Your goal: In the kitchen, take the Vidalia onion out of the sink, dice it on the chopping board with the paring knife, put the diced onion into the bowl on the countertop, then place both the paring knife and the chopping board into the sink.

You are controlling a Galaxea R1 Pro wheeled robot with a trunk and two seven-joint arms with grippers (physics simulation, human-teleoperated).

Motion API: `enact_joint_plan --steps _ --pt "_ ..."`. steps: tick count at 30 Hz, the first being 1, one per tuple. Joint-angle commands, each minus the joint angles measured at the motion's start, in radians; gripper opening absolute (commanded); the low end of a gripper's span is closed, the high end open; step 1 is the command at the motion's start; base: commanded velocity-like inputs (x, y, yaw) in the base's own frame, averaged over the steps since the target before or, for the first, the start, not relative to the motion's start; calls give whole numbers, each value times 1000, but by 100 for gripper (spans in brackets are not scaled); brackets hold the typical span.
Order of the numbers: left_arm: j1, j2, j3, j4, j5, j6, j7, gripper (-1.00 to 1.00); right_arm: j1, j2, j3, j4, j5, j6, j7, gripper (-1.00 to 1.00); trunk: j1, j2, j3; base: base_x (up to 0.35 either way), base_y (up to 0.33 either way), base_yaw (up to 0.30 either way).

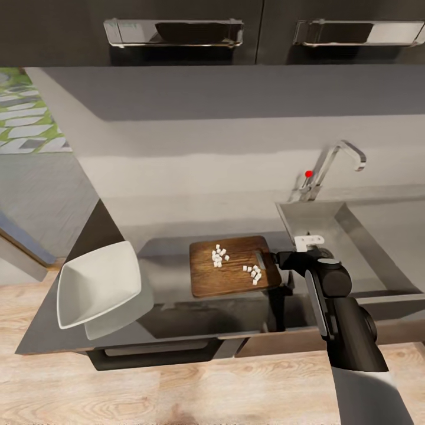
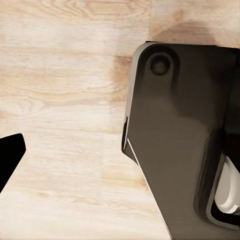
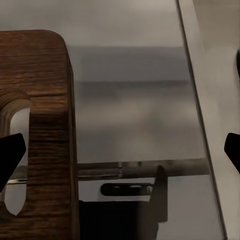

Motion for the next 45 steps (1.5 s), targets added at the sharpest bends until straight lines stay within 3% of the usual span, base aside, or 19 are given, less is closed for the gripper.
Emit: enact_joint_plan --steps 1,29,45 --pt "0 2 -6 -1 9 -3 8 100 -1 1 -1 -1 10 5 8 100 1 -2 -3 0 0 0" --pt "1 2 -5 4 9 -3 8 100 -1 2 0 1 9 4 8 100 1 -2 -15 0 28 0" --pt "1 2 -6 3 9 -3 8 100 -1 2 0 1 9 4 9 100 1 -2 -37 0 0 0"
